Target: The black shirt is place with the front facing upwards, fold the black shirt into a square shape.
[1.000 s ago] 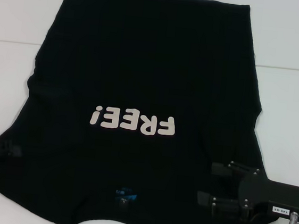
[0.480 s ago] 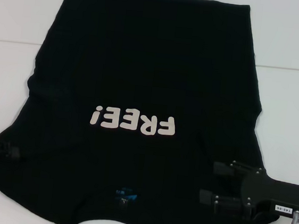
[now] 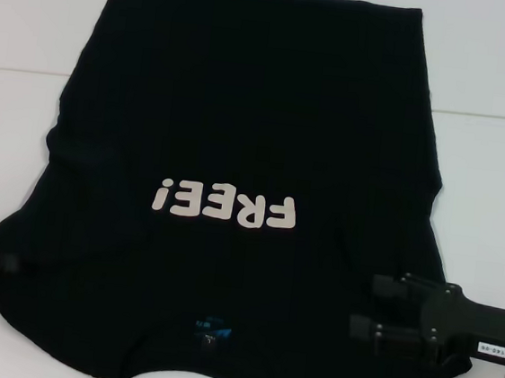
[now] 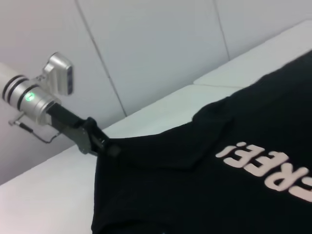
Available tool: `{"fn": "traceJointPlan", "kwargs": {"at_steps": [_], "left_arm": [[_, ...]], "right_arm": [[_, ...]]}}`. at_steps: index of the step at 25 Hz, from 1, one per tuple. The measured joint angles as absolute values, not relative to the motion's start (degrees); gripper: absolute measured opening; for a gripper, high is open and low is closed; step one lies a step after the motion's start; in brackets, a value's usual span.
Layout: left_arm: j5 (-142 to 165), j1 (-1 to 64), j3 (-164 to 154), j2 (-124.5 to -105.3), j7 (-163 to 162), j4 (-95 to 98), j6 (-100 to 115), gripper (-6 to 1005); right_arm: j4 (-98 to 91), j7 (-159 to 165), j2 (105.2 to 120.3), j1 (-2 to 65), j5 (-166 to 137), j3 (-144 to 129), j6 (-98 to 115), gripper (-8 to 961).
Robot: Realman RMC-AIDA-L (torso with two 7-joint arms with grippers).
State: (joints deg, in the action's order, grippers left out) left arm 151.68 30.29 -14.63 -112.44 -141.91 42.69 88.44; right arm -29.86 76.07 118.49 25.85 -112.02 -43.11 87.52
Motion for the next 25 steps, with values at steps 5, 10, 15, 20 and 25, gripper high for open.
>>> {"fn": "traceJointPlan", "kwargs": {"at_steps": [5, 10, 15, 20, 25], "left_arm": [[151.57, 30.26, -14.60, -112.51, -141.55, 42.71, 88.49, 135], [151.20, 30.49, -14.59, -112.59, -141.08, 42.67, 88.72, 26], [149.57, 30.47, -14.81, -112.54, -140.60, 42.63, 89.01, 26], [149.26, 30.40, -14.64, -112.59, -139.42, 42.54, 89.09, 27], [149.18, 30.51, -14.62, -112.59, -139.11, 42.45, 89.11, 27]], "right_arm": [[-33.19, 88.15, 116.02, 25.83, -114.44, -43.31, 89.18, 924], [-37.68, 104.18, 112.29, 26.10, -117.97, -43.10, 95.57, 923], [-44.35, 125.89, 108.77, 26.48, -124.61, -42.86, 100.25, 922], [-45.39, 137.41, 105.08, 28.47, -127.57, -41.12, 104.21, 919], [-46.54, 140.24, 105.00, 31.53, -136.86, -38.96, 103.46, 917]]}}
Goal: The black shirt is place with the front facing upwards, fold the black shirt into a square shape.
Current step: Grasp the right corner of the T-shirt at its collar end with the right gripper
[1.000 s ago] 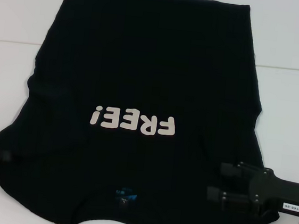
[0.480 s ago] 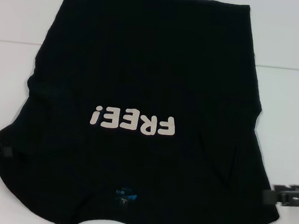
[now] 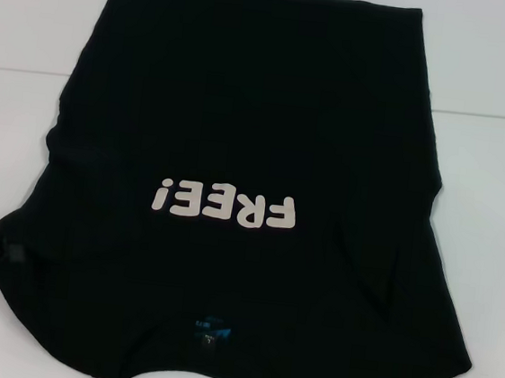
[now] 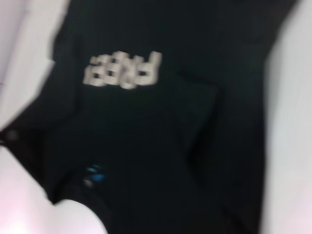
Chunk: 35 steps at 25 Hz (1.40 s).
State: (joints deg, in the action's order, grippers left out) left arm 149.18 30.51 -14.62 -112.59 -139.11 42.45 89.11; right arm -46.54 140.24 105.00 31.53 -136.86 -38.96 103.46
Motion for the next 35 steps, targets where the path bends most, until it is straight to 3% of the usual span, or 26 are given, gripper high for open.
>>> {"fn": "traceJointPlan", "kwargs": {"at_steps": [14, 35], "left_arm": [[148.69, 30.43, -14.49, -112.59, -139.04, 42.26, 88.64, 26], [147.27, 30.31, -14.50, -112.59, -138.95, 42.20, 88.64, 27]], "right_arm": [[-44.75, 139.75, 108.97, 34.06, -142.81, -39.80, 98.64, 907], [-40.68, 138.73, 110.67, 34.99, -143.43, -40.69, 94.10, 887]]}}
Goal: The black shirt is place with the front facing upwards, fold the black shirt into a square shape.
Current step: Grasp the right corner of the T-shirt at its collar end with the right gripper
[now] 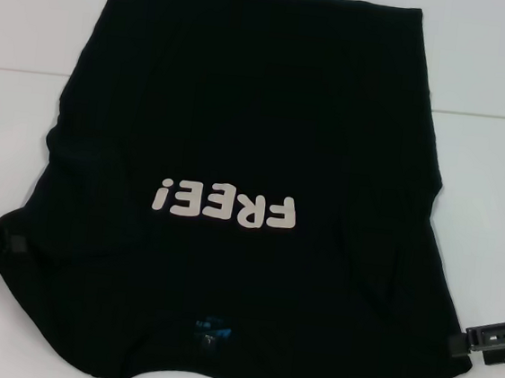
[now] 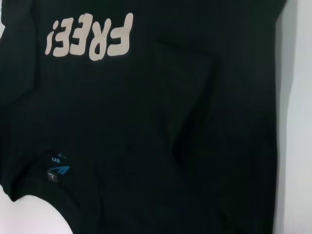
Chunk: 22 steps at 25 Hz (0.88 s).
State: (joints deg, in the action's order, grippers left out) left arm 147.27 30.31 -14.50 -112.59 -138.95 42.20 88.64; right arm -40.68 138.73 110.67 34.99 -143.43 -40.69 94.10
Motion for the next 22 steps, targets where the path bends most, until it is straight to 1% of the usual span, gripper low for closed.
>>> {"fn": "traceJointPlan", "kwargs": {"at_steps": [22], "left_arm": [[147.21, 30.32, -14.50, -112.59, -138.87, 42.18, 88.77, 26]], "right_arm": [[-38.62, 138.30, 111.24, 36.18, -143.62, -41.93, 91.10, 867]]}}
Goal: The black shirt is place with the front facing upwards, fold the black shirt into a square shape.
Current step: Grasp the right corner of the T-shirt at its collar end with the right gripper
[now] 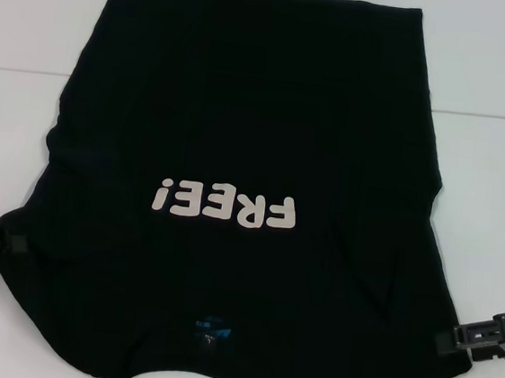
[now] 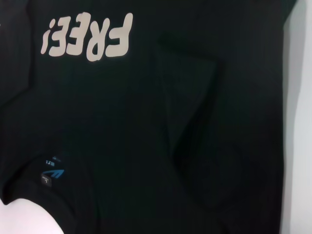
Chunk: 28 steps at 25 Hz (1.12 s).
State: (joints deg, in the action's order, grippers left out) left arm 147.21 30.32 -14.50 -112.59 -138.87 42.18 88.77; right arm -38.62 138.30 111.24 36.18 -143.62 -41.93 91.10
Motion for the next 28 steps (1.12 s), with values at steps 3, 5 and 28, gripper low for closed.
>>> {"fn": "traceJointPlan", "kwargs": {"at_steps": [3, 5, 28], "left_arm": [[147.07, 30.32, -14.50, -112.59, -138.84, 42.19, 88.76, 26], [146.90, 30.32, -14.50, -112.59, -138.80, 42.19, 88.76, 26], [146.51, 30.32, -14.50, -112.50, -138.78, 42.19, 88.62, 27]], "right_arm": [[-38.57, 138.45, 111.29, 36.21, -143.63, -42.53, 90.60, 864], [-38.57, 138.53, 111.33, 36.21, -143.65, -42.77, 90.35, 863], [-38.50, 138.87, 111.88, 36.95, -144.10, -44.27, 89.52, 841]]}}
